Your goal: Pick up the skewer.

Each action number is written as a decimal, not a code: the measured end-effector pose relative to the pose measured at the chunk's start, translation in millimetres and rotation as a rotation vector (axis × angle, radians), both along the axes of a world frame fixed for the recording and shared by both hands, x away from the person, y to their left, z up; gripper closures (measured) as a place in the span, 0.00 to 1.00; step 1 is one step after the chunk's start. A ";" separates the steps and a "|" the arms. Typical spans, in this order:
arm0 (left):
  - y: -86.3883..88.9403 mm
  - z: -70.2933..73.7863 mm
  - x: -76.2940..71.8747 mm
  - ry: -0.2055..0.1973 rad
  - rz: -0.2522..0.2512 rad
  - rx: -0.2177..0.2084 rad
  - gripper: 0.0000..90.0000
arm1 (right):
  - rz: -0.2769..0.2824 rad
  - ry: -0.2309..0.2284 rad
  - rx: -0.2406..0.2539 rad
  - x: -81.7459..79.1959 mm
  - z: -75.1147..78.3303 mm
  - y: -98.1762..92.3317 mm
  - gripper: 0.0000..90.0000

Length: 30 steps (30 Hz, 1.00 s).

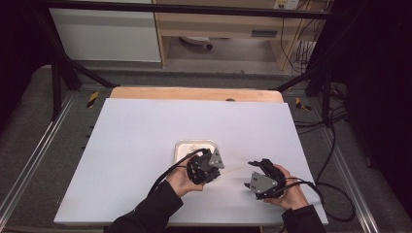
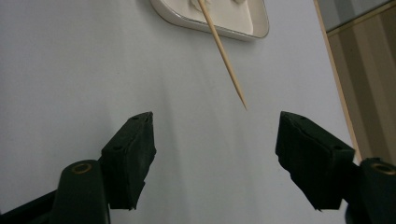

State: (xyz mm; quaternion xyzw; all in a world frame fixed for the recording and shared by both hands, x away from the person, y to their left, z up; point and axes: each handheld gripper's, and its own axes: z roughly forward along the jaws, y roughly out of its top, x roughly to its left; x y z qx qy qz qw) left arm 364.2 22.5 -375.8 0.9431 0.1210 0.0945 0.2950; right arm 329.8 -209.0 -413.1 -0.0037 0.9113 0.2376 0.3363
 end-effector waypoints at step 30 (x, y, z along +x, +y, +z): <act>-22.0 1.5 -6.0 -0.004 -0.061 0.034 0.99 | 0.218 -0.145 -0.157 -1.1 -5.4 21.8 0.80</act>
